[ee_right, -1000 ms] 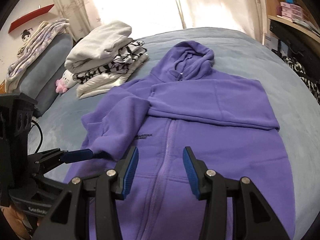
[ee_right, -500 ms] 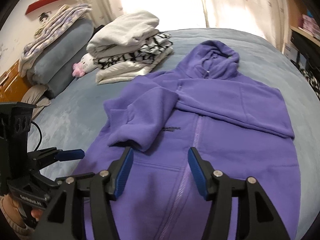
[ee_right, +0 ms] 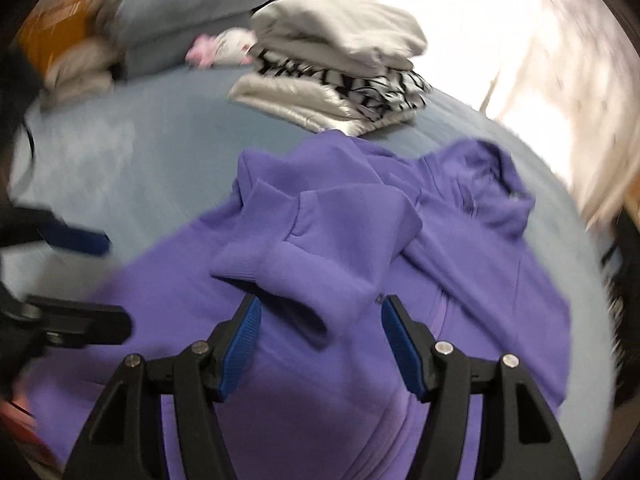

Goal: Fold large clothes

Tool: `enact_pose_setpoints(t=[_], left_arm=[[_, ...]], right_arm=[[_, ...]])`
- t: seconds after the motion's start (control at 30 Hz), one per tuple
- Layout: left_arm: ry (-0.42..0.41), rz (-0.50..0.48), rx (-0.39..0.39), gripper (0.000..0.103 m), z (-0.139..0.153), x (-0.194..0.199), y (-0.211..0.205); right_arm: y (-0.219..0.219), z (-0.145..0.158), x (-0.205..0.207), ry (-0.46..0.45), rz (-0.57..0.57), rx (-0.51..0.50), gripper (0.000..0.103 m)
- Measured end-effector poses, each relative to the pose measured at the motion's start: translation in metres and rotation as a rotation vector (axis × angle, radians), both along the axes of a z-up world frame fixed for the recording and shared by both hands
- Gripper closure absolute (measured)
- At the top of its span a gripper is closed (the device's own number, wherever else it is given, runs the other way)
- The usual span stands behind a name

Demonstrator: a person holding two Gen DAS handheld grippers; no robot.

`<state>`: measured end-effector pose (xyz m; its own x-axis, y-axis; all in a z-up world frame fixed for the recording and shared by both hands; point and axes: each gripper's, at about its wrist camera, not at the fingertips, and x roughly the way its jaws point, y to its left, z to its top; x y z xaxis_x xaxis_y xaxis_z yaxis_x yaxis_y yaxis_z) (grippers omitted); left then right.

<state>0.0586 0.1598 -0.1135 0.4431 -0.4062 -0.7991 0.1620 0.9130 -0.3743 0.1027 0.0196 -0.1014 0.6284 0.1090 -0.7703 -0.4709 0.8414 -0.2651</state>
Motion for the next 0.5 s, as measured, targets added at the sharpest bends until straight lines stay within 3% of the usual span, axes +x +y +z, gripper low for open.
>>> enact_pose_setpoints(t=[0.07,0.1,0.17,0.23,0.33,0.43,0.5], left_arm=[[0.006,0.002,0.003,0.012,-0.003,0.001,-0.001],[0.011,0.002,0.002,0.012,-0.005,0.001,-0.001],[0.017,0.004,0.001,0.012,-0.007,0.002,-0.002],[0.020,0.005,0.000,0.012,-0.009,0.003,-0.003],[0.019,0.007,0.001,0.012,-0.009,0.004,-0.006],[0.011,0.005,-0.001,0.012,-0.008,0.004,-0.010],[0.010,0.002,-0.003,0.012,-0.008,0.004,-0.012]], right_arm=[[0.009,-0.010,0.004,-0.022,0.016,-0.087,0.041],[0.012,-0.015,0.007,-0.031,0.016,-0.128,0.056],[0.015,-0.019,0.017,-0.032,0.004,-0.184,0.097],[0.011,-0.005,0.026,-0.034,-0.028,-0.127,0.097],[0.001,0.042,0.032,-0.144,-0.040,-0.013,0.097],[-0.027,0.100,0.035,-0.268,-0.079,0.189,0.097],[-0.063,0.128,0.042,-0.319,-0.185,0.333,0.097]])
